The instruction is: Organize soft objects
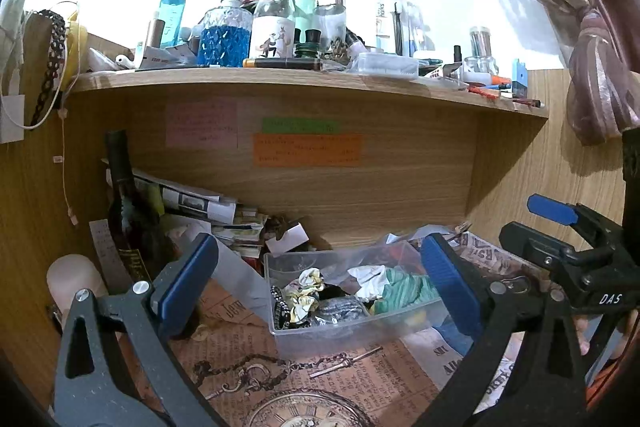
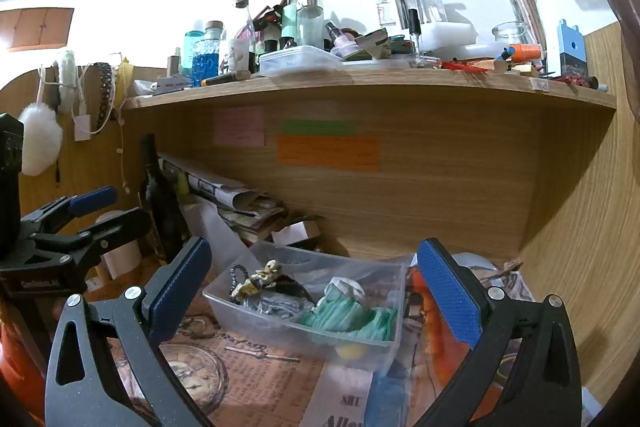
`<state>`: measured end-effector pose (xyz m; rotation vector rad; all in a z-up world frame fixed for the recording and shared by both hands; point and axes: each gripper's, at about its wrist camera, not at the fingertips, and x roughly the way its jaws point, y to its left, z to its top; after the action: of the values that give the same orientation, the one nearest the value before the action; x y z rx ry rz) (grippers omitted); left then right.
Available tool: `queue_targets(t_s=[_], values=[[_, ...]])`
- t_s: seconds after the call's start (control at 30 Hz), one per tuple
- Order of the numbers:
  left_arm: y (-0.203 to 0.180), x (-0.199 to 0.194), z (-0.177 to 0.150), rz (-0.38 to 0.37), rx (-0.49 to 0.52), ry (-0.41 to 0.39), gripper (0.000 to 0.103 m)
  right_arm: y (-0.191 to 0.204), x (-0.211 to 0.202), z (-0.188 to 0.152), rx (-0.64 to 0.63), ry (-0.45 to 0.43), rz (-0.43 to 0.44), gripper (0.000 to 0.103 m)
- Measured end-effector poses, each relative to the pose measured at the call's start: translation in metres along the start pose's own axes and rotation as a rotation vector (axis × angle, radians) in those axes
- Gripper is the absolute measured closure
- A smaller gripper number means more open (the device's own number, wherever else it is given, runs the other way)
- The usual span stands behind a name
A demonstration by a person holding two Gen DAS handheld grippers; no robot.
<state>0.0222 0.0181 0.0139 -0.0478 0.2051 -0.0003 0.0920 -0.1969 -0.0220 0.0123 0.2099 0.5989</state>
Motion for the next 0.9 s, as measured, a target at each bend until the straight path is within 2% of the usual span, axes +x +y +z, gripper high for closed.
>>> queue_targets(t_s=[0.9], values=[[0.0001, 0.0020, -0.0039, -0.002, -0.009, 0.016, 0.000, 0.0003, -0.0032, -0.0019, 0.024, 0.001, 0.006, 0.000]])
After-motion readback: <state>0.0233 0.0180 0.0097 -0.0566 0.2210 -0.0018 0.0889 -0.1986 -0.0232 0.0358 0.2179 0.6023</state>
